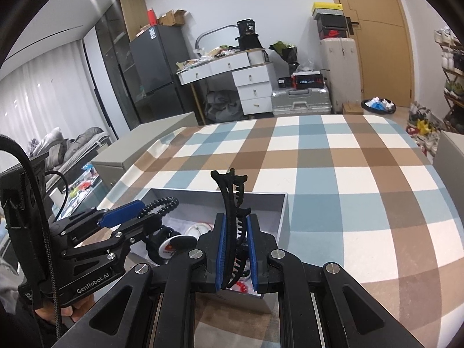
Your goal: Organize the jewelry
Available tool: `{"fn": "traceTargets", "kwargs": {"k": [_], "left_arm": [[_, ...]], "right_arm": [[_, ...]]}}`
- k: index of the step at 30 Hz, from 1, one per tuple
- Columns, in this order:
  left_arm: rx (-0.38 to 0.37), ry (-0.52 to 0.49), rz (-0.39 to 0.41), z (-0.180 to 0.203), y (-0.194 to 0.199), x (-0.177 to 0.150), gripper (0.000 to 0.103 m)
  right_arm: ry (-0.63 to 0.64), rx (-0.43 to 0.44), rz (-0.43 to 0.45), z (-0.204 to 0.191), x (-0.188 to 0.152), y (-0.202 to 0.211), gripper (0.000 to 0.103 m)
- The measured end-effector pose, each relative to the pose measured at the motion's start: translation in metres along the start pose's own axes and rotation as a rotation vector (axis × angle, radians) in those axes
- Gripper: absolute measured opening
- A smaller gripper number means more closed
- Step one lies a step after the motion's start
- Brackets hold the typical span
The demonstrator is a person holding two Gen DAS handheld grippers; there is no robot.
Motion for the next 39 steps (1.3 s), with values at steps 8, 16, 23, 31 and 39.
{"fn": "traceTargets", "kwargs": {"k": [8,16,23,31,39], "left_arm": [[0.002,0.000,-0.015,0.001,-0.004,-0.002,0.031],[-0.006,0.021,-0.026,-0.001,-0.003,-0.001,0.037],[-0.047,0.055,-0.029,-0.004,0.003,0.003,0.061],[-0.028,0.102,-0.003,-0.017,0.024,0.005,0.102],[-0.015,0.130,0.042,-0.027,0.042,-0.009,0.102]], "right_arm": [[-0.001,-0.002,-0.006,0.000,-0.001,-0.002,0.014],[0.003,0.019,-0.019,-0.004,-0.003,-0.003,0.016],[0.010,0.029,-0.015,-0.008,0.000,0.006,0.036],[0.056,0.091,-0.011,-0.021,-0.002,0.035,0.103],[0.125,0.082,0.080,-0.031,-0.014,0.057,0.103]]}}
Point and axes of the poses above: each gripper's, at about its wrist camera, not at the fingertips, and y roughly against the way its jaws point, z to its right, x to its top, the point moved 5 cm from there along -y, roughly the way its jaws point, and after that the axes turned 5 degrees about x, right-handed, at the moved point
